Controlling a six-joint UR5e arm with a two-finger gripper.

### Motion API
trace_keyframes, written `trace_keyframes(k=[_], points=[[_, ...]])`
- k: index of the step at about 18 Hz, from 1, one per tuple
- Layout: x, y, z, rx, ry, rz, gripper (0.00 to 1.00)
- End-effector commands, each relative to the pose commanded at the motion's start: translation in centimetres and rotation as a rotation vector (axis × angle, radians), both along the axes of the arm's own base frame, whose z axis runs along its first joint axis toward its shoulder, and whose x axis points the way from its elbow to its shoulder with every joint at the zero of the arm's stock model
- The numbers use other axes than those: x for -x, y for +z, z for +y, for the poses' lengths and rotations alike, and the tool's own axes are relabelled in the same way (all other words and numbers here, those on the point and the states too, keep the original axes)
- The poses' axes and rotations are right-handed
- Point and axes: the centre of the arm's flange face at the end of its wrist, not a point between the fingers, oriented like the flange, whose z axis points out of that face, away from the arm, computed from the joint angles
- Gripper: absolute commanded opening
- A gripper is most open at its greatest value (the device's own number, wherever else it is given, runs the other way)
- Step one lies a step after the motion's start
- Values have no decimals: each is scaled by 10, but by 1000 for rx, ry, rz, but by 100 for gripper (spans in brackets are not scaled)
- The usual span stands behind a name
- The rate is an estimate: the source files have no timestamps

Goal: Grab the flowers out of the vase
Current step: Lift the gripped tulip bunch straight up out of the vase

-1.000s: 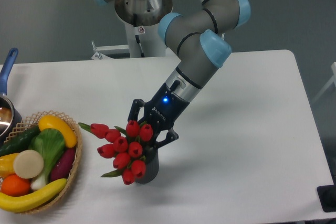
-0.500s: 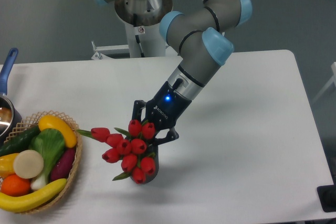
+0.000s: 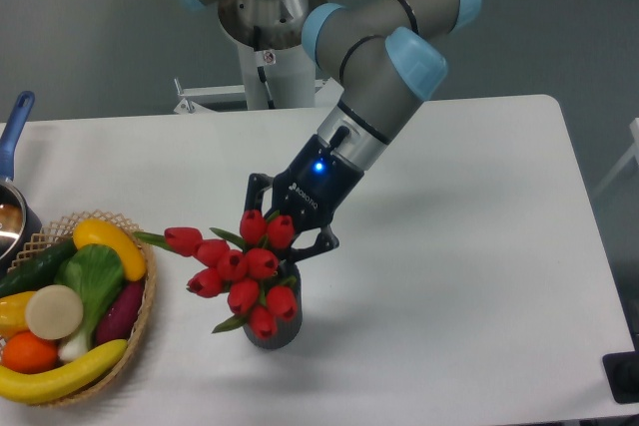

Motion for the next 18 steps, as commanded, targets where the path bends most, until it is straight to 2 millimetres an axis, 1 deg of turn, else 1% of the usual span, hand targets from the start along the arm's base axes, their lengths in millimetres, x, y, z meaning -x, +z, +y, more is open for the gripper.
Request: trace_keyframes(k=[1,5,8,10,14,18], points=[[0,4,1,0,10,-15,30],[1,33,2,-29,38,-39,30],[1,46,-1,-37,52,-40,30],[1,63,-4,-49,69,-32,30],[4,107,-5,-73,116,-41,30],[10,126,-8,-91,135,-26,30]])
